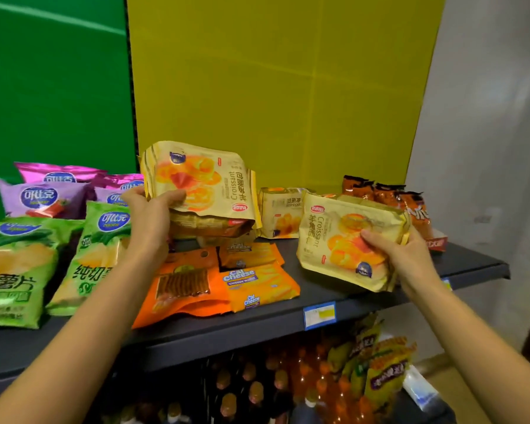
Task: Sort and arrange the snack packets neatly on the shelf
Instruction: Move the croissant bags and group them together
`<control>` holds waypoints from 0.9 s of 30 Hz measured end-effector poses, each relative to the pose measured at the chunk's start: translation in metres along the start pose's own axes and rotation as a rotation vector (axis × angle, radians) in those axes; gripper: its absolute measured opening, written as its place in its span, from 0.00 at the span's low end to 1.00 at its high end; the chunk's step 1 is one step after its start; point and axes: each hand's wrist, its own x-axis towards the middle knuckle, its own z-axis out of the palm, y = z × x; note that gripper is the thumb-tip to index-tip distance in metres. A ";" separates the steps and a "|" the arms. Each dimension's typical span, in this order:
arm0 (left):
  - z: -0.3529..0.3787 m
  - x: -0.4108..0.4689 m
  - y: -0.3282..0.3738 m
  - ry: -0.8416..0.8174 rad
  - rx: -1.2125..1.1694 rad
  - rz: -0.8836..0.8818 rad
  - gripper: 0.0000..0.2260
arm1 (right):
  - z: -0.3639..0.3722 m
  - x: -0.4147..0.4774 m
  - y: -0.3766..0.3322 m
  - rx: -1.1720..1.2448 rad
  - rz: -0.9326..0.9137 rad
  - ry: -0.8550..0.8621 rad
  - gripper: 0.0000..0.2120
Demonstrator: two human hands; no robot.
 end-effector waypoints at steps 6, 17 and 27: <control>0.030 0.010 -0.017 0.020 -0.023 -0.056 0.18 | 0.014 0.061 0.029 0.002 0.025 -0.075 0.43; 0.050 0.021 -0.040 0.050 -0.028 -0.087 0.06 | 0.033 0.166 0.080 -0.052 0.077 -0.301 0.41; 0.040 0.013 -0.051 0.217 -0.003 -0.094 0.03 | 0.046 0.211 0.100 -0.199 0.201 -0.454 0.46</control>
